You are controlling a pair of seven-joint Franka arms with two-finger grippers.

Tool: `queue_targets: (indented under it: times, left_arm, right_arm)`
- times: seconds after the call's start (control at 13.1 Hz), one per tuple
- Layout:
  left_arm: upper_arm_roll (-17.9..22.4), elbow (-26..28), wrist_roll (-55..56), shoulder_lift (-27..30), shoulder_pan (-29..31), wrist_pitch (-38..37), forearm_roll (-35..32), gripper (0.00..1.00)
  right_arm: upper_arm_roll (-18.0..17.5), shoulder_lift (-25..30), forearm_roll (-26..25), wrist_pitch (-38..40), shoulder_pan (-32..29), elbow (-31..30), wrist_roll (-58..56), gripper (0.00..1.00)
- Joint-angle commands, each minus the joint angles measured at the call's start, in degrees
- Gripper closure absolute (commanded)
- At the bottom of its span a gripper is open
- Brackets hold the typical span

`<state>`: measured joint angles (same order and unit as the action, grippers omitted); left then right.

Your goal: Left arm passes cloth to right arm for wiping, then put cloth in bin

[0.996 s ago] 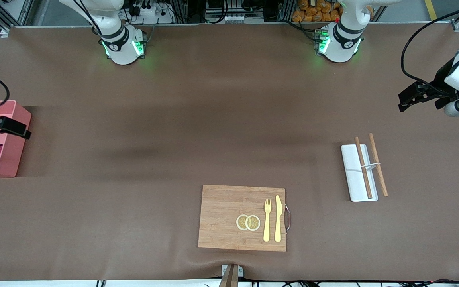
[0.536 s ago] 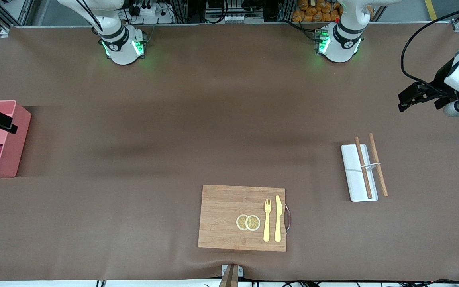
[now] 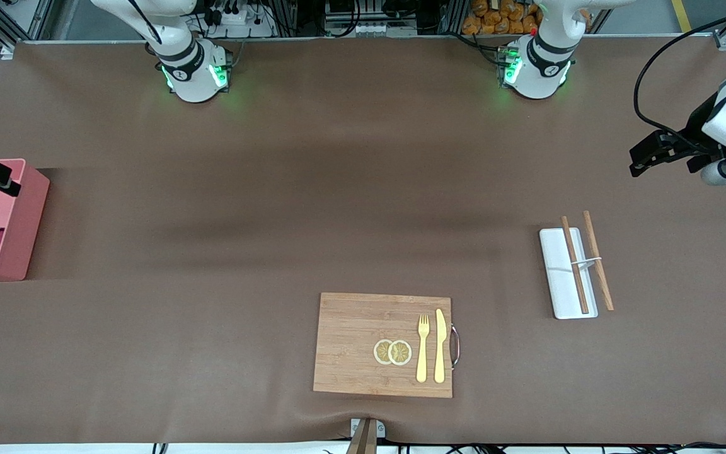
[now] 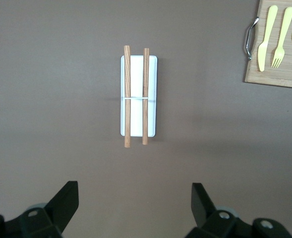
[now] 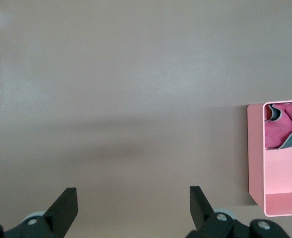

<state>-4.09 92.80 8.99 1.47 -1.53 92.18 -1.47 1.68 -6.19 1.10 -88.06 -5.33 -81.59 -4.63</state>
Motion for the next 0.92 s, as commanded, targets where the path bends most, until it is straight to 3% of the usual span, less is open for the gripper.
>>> queue_targets:
  times: [0.0,0.23,0.69,0.84]
  left_arm:
    - [-0.04,0.89,-1.08,1.86,0.03,-0.43,0.85,0.00]
    - [-0.04,1.59,-1.08,3.36,0.03,-0.51,0.85,0.00]
    - [0.22,1.42,-0.29,5.21,0.21,-1.57,1.29,0.00]
    - [0.22,0.98,-0.46,4.94,0.12,-1.57,1.20,0.00]
  right_arm:
    - [0.60,1.70,0.92,-1.05,-0.03,-3.48,0.15,0.00]
    - [0.51,2.92,1.00,-1.50,-0.04,-3.92,-0.38,0.00]
    - [-0.19,8.99,0.92,-6.41,2.51,-13.23,2.25,0.00]
    - [-0.19,9.09,0.57,-6.51,2.78,-13.33,2.43,0.00]
